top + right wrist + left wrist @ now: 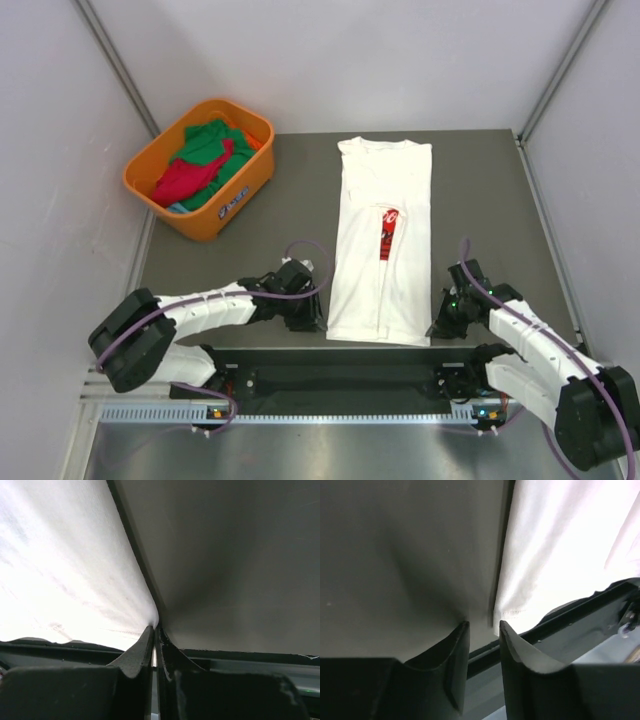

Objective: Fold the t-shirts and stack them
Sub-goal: Fold the tshirt

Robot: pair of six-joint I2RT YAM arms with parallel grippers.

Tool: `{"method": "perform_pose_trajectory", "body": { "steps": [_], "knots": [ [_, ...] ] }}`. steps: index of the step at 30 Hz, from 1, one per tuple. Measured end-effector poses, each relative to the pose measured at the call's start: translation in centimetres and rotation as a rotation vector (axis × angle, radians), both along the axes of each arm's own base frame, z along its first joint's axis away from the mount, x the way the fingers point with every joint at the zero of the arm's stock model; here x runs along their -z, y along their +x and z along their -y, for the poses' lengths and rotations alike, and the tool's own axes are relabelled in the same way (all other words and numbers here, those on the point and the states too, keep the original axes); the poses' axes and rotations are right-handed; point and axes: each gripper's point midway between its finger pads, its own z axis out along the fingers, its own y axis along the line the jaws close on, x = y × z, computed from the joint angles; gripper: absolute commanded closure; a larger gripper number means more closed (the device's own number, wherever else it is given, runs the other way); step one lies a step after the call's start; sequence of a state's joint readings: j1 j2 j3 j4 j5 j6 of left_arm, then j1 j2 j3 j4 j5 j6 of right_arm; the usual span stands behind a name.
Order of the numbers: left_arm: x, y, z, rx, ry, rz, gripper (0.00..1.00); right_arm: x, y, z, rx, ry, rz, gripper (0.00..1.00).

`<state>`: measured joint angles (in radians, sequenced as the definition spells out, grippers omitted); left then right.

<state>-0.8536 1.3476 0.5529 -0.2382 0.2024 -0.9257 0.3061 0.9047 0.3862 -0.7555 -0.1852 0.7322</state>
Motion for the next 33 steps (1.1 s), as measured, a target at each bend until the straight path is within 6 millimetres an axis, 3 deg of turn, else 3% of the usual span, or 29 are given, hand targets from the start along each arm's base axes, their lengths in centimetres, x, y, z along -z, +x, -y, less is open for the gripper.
{"method": "perform_pose_trajectory", "body": {
  "steps": [3, 6, 7, 9, 22, 29, 32, 33],
  "knots": [
    [-0.6, 0.1, -0.1, -0.013, 0.003, 0.013, 0.52, 0.0, 0.0, 0.1, -0.003, -0.006, 0.0, 1.0],
    [-0.7, 0.0, -0.4, -0.017, 0.012, 0.017, 0.51, 0.1, -0.2, 0.2, -0.011, -0.013, -0.004, 0.89],
    [-0.7, 0.0, -0.4, -0.016, 0.011, 0.015, 0.51, 0.0, -0.2, 0.3, -0.015, -0.014, -0.004, 0.8],
    [-0.8, -0.1, -0.3, -0.014, 0.007, 0.01, 0.53, 0.0, -0.3, 0.3, -0.021, -0.014, -0.007, 0.77],
    [-0.2, -1.3, 1.5, 0.029, -0.019, -0.032, 0.63, -0.7, -0.8, 0.1, -0.032, 0.01, 0.011, 0.72],
    [0.1, -1.5, 2.1, 0.038, -0.014, -0.041, 0.76, -0.4, -1.2, -0.1, -0.033, 0.028, 0.0, 0.71],
    [0.2, -1.5, 2.1, 0.037, -0.008, -0.044, 0.89, -0.4, -1.3, -0.2, -0.032, 0.032, -0.006, 0.72],
    [0.3, -1.5, 2.1, 0.037, -0.007, -0.043, 0.97, -0.4, -1.3, -0.2, -0.032, 0.032, -0.008, 0.81]
  ]
}}
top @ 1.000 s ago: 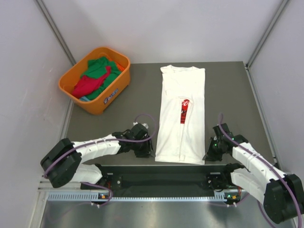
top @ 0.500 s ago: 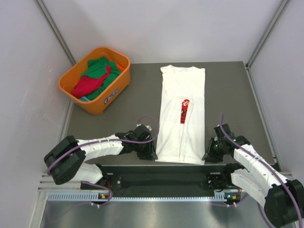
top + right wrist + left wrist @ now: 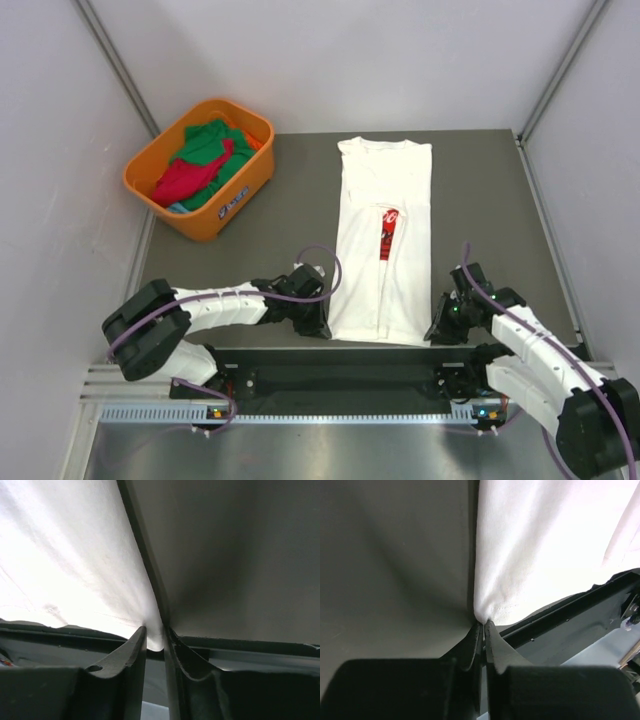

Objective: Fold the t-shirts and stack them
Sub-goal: Fold the tshirt

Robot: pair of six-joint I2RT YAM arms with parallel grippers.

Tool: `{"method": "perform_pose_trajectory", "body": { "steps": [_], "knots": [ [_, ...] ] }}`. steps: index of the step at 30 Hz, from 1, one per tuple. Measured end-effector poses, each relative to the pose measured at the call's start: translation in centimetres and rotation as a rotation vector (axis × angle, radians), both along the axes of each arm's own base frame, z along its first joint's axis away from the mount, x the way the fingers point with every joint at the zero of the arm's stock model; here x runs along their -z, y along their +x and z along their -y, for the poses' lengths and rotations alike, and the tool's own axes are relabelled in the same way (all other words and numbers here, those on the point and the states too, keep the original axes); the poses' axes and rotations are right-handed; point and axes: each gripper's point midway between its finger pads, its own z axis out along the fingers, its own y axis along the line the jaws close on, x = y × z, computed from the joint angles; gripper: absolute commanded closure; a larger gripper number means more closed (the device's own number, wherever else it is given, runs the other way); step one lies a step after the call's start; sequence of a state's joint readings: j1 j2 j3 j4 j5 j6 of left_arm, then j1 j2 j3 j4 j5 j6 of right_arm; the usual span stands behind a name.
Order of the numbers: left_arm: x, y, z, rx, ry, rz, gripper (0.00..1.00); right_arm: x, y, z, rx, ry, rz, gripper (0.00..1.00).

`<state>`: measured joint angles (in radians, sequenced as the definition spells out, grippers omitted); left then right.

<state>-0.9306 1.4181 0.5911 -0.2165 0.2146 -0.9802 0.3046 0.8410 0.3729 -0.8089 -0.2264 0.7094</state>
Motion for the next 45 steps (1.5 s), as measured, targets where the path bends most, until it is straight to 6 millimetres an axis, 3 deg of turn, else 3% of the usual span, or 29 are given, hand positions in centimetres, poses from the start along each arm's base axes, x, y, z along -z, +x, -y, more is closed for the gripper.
{"method": "perform_pose_trajectory", "body": {
  "steps": [3, 18, 29, 35, 39, 45],
  "knots": [
    [0.0, 0.0, 0.0, -0.002, 0.003, 0.002, 1.0, 0.0, -0.1, 0.0, -0.002, 0.001, -0.006, 1.0],
    [-0.5, -0.5, 0.7, -0.016, 0.008, -0.004, 1.0, -1.9, 0.4, 0.8, 0.009, -0.038, 0.057, 1.0],
    [-1.1, -0.3, 1.5, -0.02, -0.001, -0.012, 1.0, -2.0, 0.7, 1.1, -0.03, -0.054, 0.082, 1.0],
    [-1.7, 1.4, 3.3, -0.014, 0.007, -0.01, 1.0, -2.4, 1.7, 1.3, -0.06, -0.095, 0.065, 1.0],
    [-2.5, 3.9, 4.1, -0.038, -0.01, 0.005, 1.0, -3.5, 4.1, 0.8, -0.081, -0.099, 0.11, 1.0],
    [-2.3, 7.1, 3.5, -0.082, 0.01, -0.006, 1.0, -3.7, 7.2, 0.0, -0.113, -0.113, 0.108, 1.0]
  ]
}}
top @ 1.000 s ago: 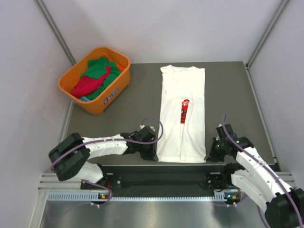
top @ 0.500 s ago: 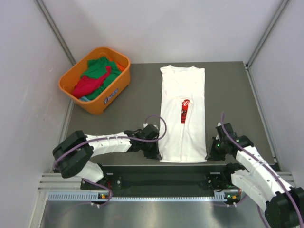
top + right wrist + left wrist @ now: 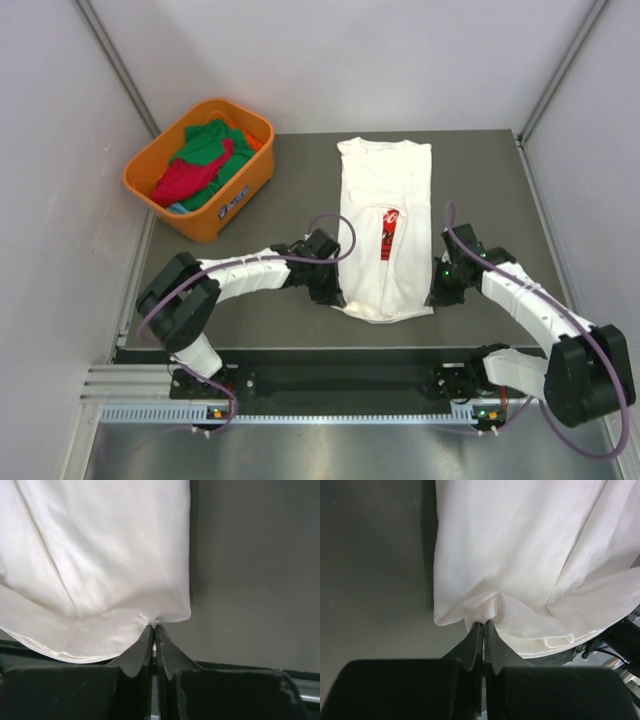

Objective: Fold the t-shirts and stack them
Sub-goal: Fold the tshirt

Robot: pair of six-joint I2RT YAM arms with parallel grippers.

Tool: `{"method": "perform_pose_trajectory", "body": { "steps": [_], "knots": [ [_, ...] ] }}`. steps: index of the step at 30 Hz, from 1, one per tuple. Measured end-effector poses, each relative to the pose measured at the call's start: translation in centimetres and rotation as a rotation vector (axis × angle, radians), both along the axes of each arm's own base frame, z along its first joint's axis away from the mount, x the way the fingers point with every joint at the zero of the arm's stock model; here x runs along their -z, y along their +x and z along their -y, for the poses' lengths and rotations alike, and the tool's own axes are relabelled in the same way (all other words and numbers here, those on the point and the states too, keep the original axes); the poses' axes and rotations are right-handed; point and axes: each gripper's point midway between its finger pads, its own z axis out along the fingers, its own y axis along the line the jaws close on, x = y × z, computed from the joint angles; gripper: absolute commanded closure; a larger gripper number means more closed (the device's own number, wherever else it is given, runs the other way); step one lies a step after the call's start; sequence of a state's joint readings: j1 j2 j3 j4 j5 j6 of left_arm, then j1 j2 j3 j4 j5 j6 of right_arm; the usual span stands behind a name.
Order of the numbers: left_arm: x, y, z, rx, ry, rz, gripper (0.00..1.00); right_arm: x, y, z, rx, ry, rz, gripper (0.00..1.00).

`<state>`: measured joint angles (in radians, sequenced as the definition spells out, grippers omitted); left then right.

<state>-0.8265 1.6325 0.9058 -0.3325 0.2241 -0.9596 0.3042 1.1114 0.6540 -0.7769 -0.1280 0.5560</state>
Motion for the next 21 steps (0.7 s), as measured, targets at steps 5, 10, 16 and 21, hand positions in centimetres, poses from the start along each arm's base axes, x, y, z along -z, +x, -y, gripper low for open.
{"method": "perform_pose_trajectory", "body": {
  "steps": [5, 10, 16, 21],
  "knots": [
    [-0.9, 4.3, -0.3, -0.03, 0.007, 0.017, 1.0, -1.5, 4.3, -0.6, -0.016, -0.005, 0.033, 1.0],
    [-2.3, 10.3, -0.2, -0.065, -0.009, 0.074, 1.0, -3.3, 10.4, -1.0, -0.039, -0.021, 0.111, 1.0],
    [-3.0, 16.6, -0.9, -0.104, -0.003, 0.11, 1.0, -3.7, 16.1, 0.0, -0.028, -0.046, 0.15, 1.0],
    [-3.1, 21.8, -0.8, -0.121, -0.022, 0.136, 1.0, -4.4, 21.2, 1.1, -0.005, -0.05, 0.184, 1.0]
  ]
}}
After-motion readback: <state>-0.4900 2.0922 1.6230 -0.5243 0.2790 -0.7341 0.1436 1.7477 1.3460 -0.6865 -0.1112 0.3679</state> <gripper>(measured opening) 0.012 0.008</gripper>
